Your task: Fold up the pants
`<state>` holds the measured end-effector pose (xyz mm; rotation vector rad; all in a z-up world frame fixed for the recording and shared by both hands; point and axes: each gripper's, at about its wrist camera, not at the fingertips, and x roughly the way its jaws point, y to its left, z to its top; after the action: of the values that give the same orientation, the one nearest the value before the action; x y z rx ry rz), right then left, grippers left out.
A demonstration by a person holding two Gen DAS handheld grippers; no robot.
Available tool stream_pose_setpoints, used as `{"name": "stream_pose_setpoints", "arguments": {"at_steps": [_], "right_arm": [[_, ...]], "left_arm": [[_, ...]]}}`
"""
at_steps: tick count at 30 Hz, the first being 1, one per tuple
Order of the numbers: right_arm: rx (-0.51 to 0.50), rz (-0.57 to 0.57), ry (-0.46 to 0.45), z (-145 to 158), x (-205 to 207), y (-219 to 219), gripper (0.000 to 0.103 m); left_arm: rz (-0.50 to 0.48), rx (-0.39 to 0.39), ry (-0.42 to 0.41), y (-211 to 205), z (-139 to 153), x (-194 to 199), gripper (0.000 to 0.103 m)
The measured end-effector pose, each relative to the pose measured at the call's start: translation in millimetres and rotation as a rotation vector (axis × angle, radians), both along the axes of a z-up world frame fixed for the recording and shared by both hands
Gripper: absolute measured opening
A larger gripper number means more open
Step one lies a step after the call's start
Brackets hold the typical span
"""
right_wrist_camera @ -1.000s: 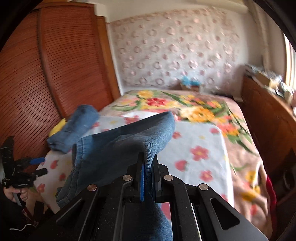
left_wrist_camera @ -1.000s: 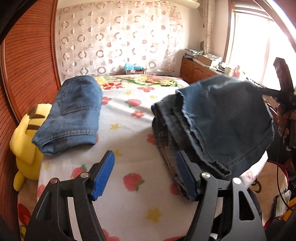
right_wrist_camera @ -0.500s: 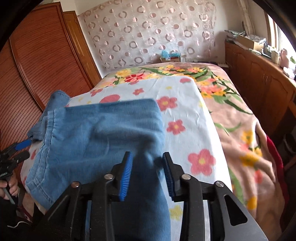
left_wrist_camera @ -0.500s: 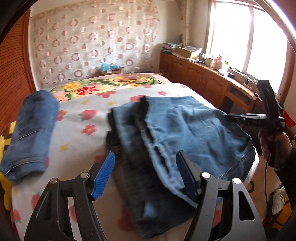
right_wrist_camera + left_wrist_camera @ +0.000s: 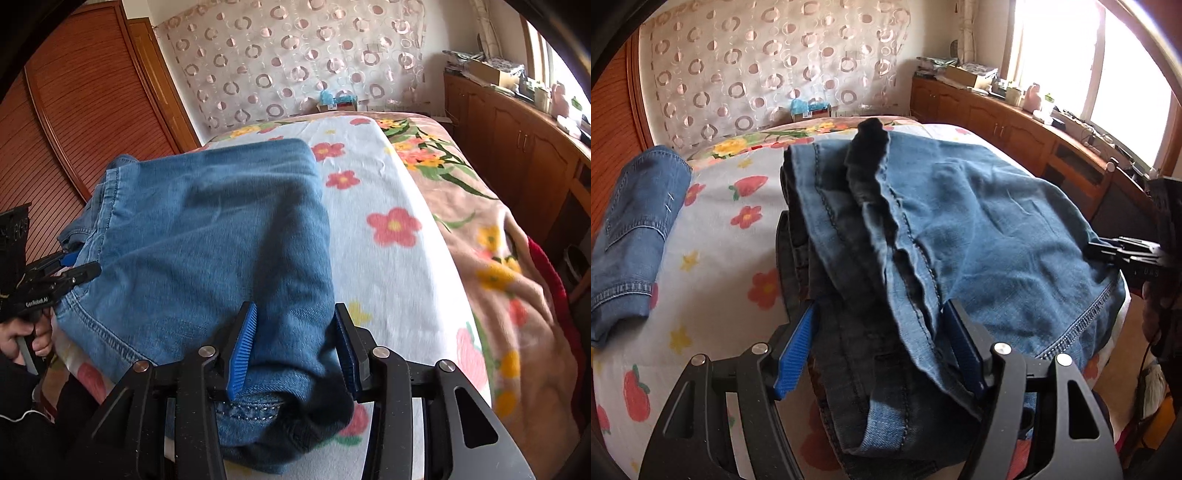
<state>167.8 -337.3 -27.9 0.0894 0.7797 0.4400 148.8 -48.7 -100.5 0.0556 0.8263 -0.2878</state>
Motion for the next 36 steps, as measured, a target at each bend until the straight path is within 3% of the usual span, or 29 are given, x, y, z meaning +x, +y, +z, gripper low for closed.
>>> {"name": "stream_pose_setpoints", "arguments": {"at_steps": [16,17,18,20,27,36], "right_arm": [[0.060,-0.001,0.025,-2,-4,-4,0.043],[0.071,0.003,0.032,-3,-3,-3,0.037],[0.099,0.028,0.044,-2,-4,-3,0.025],[0.108,0.040,0.034,3,-4,-3,0.016],[0.104,0.064,-0.050,39,-10,6,0.009],[0.096,0.235,-0.219,110,-29,79,0.009]], "left_arm": [[0.007,-0.062,0.007,16,-7,0,0.071],[0.009,-0.066,0.007,16,-8,0,0.071],[0.010,-0.068,0.005,16,-8,0,0.071],[0.012,-0.070,0.004,16,-9,0,0.071],[0.029,-0.061,-0.011,22,0,-6,0.071],[0.089,-0.073,-0.121,60,50,-32,0.071]]}}
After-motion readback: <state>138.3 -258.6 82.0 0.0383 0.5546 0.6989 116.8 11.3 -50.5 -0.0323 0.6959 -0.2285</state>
